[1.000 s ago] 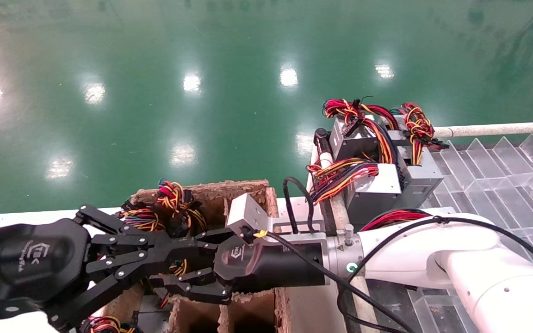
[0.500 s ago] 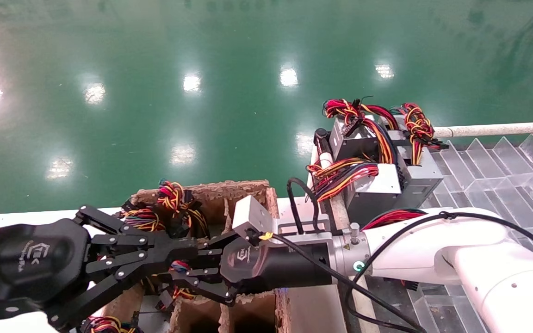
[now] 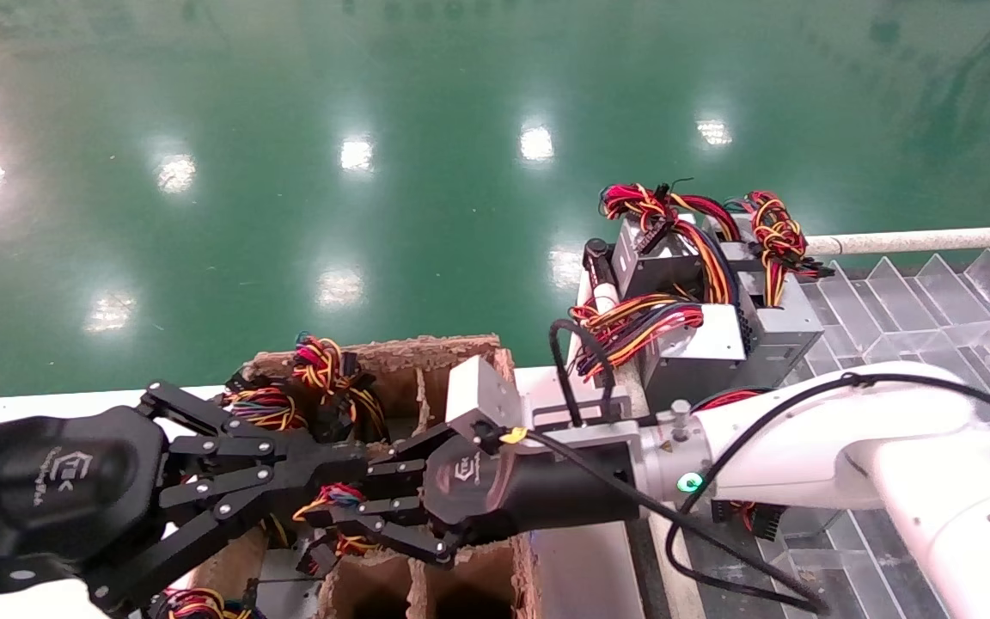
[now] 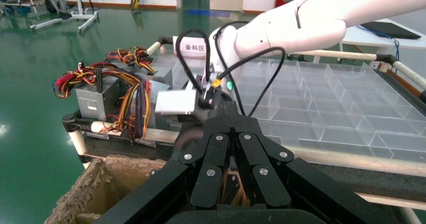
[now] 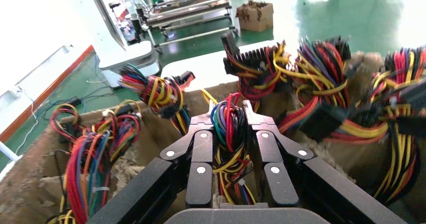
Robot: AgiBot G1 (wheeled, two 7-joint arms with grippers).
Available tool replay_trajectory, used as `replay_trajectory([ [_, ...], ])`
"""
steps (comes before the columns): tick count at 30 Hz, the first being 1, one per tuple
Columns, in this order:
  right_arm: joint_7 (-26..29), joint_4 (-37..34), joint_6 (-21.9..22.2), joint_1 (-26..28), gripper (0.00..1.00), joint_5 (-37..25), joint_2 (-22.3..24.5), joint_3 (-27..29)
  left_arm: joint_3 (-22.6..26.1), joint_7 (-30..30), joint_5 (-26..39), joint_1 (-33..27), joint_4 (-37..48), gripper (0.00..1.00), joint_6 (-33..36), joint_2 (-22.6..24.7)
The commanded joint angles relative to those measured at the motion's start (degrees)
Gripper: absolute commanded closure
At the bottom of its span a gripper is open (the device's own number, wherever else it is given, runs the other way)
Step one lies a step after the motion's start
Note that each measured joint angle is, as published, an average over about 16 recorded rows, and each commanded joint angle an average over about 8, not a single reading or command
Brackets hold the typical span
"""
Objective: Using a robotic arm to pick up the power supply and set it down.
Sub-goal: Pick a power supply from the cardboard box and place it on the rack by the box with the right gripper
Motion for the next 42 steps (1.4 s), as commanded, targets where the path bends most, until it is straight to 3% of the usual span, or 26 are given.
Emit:
replay_trajectory([
  [1,0.3,1.7,-0.4,0.2,1.00,0.5,0.7,-0.3,0.0,0.0,0.0,0.0,0.0,1.00,0.0,0.0],
  [11,5.9,12.4,0.9,-3.3,1.00,10.6,7.3,1.5,0.0,0.0,0.0,0.0,0.0,1.00,0.0,0.0],
  [24,10.9,16.5,5.7,-4.9,1.00,21.4,7.8,7.2,0.0,0.0,0.0,0.0,0.0,1.00,0.0,0.0],
  [33,10.5,24.1,13.4,-3.1,1.00,22.1,9.9,9.5,0.0,0.0,0.0,0.0,0.0,1.00,0.0,0.0],
  [42,12.3,38.8,23.0,-4.6,1.00,22.1,17.8,12.5,0.0,0.0,0.0,0.0,0.0,1.00,0.0,0.0],
])
